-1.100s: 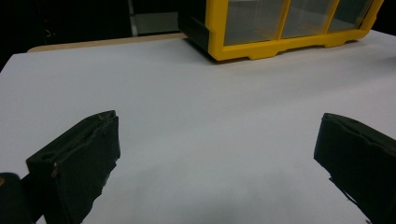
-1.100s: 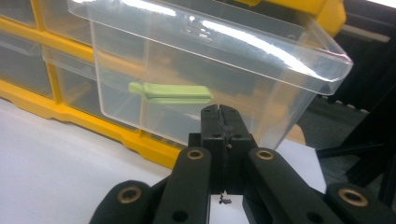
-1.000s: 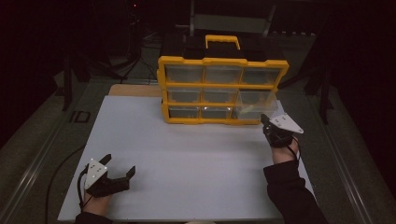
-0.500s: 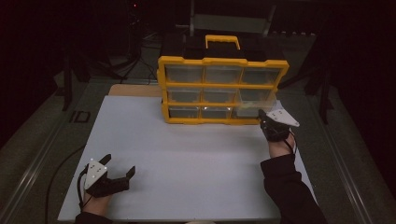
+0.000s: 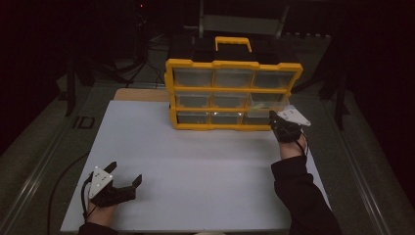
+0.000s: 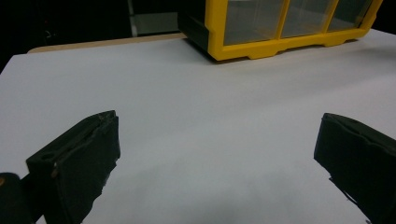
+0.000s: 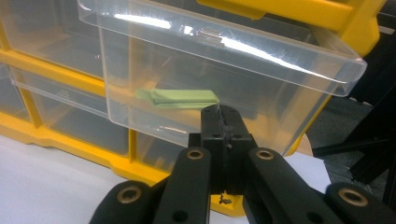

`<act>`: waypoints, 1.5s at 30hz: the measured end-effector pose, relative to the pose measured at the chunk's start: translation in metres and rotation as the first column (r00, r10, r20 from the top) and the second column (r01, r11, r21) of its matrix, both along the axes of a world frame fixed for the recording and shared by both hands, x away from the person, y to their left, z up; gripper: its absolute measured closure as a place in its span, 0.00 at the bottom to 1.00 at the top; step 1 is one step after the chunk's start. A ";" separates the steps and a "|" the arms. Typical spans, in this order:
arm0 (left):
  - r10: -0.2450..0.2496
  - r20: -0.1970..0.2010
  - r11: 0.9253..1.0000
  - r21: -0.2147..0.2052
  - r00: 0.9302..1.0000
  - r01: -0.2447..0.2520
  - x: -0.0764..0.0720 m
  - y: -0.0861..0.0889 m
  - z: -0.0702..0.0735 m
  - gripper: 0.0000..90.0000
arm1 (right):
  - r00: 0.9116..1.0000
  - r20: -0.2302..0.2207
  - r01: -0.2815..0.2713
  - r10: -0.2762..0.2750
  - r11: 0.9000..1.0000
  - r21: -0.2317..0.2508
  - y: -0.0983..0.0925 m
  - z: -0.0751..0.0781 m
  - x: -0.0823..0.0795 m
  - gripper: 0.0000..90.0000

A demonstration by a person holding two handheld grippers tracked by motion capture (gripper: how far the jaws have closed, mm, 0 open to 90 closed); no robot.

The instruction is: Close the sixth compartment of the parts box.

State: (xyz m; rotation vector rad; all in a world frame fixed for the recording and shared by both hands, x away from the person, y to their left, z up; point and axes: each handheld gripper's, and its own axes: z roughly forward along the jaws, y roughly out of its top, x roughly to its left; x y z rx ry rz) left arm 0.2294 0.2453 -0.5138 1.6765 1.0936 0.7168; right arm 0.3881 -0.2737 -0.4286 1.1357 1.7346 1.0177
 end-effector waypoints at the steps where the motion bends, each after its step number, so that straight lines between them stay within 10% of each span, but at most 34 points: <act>1: -0.001 0.000 1.000 0.000 1.000 0.001 0.000 0.000 0.000 0.01 | 1.000 -0.001 0.001 -0.001 1.000 0.000 0.000 0.000 0.000 1.00; 45: -0.002 0.000 1.000 -0.005 1.000 0.002 -0.001 0.001 0.000 0.01 | 1.000 -0.017 0.020 -0.020 1.000 -0.024 0.008 0.008 0.039 1.00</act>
